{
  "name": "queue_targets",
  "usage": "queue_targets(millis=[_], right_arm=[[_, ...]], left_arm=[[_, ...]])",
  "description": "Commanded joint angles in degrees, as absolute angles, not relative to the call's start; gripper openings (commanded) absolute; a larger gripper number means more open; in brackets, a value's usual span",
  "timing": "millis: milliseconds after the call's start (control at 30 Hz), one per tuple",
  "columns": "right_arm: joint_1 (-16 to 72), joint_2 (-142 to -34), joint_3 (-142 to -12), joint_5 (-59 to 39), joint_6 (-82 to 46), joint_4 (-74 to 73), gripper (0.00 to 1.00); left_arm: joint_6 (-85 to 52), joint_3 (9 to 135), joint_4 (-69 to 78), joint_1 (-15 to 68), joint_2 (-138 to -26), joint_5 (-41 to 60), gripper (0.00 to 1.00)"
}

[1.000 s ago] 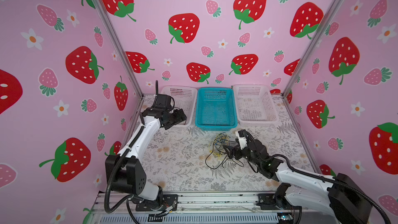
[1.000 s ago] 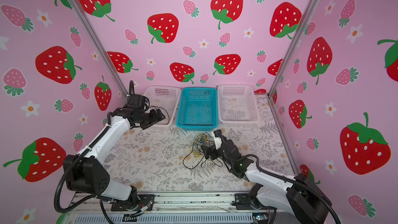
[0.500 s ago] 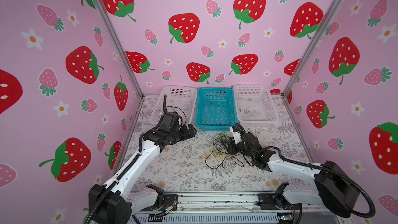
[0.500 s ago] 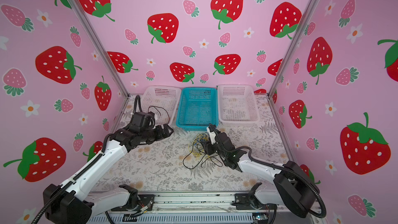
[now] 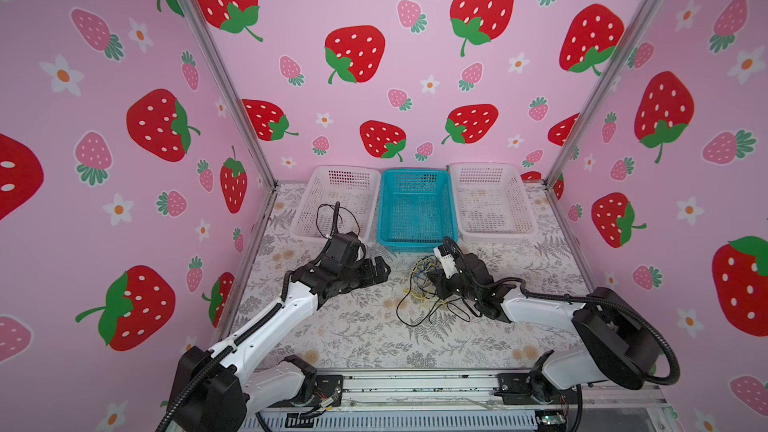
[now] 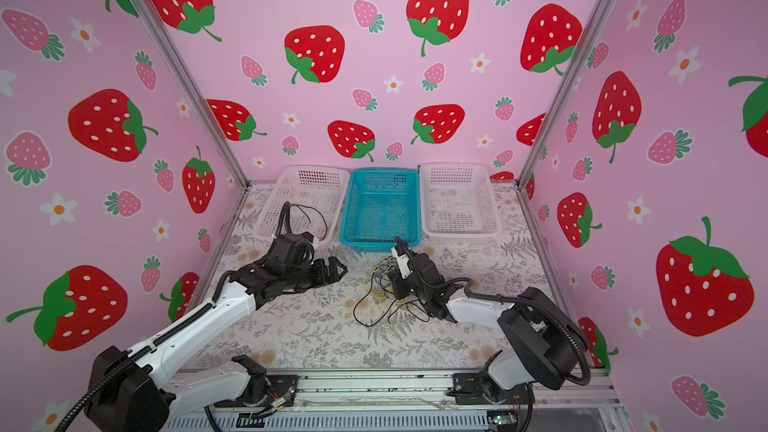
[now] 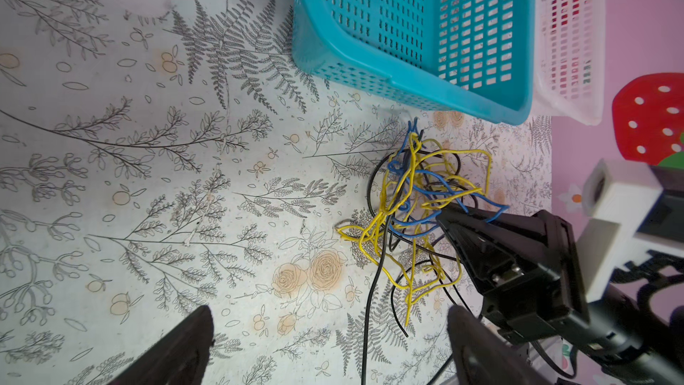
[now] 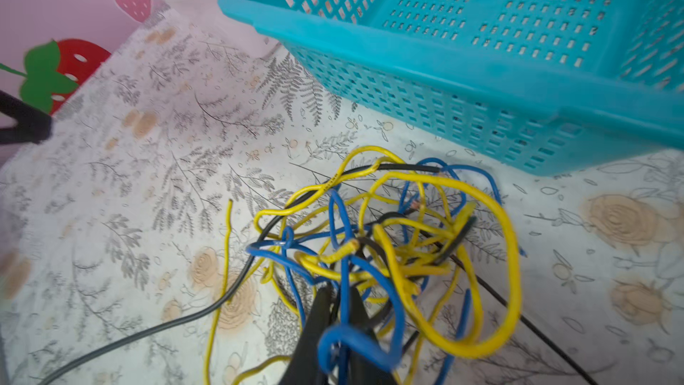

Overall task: Untangle the cables
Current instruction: 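Bring the left gripper back to the tangle while the right gripper grasps it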

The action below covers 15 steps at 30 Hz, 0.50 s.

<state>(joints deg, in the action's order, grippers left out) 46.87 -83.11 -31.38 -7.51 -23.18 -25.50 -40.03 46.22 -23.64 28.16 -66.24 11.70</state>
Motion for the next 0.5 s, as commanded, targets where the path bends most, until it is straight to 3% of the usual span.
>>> queue_targets(millis=[0, 100, 267, 467], right_arm=[[46.6, -79.8, -28.9, -15.6, -21.7, -32.5, 0.05], [46.7, -76.6, -25.9, -21.2, -21.6, -37.6, 0.0], [46.7, -73.5, -22.9, -25.8, -21.8, -42.5, 0.0], [46.7, -71.9, -21.4, -27.8, -22.5, -46.3, 0.0]], left_arm=[[-41.8, 44.9, -18.2, 29.1, -66.9, 14.1, 1.0], [-42.7, 43.6, -13.2, 30.2, -66.7, 16.8, 0.99], [-43.6, 41.6, -6.4, 33.4, -65.9, 19.6, 0.99], [-45.6, 37.9, 2.3, 36.1, -65.3, 25.6, 0.91]])
